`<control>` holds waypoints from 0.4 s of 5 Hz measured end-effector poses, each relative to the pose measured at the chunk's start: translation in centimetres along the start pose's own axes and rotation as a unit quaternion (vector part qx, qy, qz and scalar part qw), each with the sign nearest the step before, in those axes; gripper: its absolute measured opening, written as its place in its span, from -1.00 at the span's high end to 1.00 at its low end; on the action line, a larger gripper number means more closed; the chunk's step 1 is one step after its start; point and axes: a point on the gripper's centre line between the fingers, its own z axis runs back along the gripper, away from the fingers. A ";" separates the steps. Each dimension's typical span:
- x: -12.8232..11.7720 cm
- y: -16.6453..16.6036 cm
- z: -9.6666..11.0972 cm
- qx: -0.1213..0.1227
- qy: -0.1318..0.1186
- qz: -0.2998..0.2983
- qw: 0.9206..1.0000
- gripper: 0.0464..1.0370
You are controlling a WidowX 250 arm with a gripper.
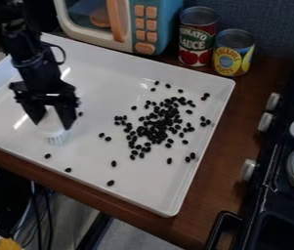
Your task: Sweep into pile
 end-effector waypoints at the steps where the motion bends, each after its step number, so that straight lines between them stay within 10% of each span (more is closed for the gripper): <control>1: 0.6 -2.5 0.0 -0.013 -0.003 0.016 1.000 -0.42; 2: 1.2 -3.7 -0.3 -0.012 -0.015 0.033 0.999 -0.42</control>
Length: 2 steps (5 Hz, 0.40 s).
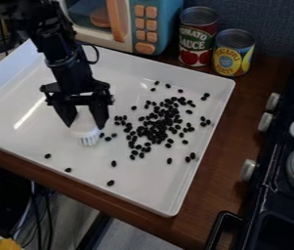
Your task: Sweep into pile
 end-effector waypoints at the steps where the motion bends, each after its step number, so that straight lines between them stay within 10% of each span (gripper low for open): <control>1: 0.5 -1.3 -0.3 0.002 -0.009 0.010 1.000 -0.42; 2: 1.0 -2.4 -0.5 0.004 -0.022 0.017 1.000 -0.42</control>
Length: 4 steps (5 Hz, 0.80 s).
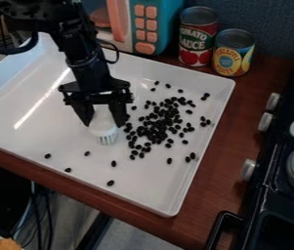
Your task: Sweep into pile
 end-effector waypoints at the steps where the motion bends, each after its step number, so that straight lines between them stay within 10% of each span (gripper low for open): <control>1: 0.3 -0.5 -0.2 0.001 -0.008 0.006 1.000 -0.42; 4: 1.2 -3.2 -0.7 -0.019 -0.015 0.022 0.999 -0.42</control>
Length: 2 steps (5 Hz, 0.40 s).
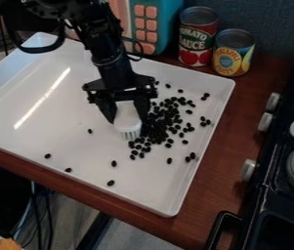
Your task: Sweep into pile
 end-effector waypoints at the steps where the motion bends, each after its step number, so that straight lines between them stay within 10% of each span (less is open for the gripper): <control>1: 0.2 -0.6 0.0 -0.007 0.001 0.009 1.000 -0.42; 2: 0.9 -1.0 0.5 -0.011 -0.005 0.002 1.000 -0.42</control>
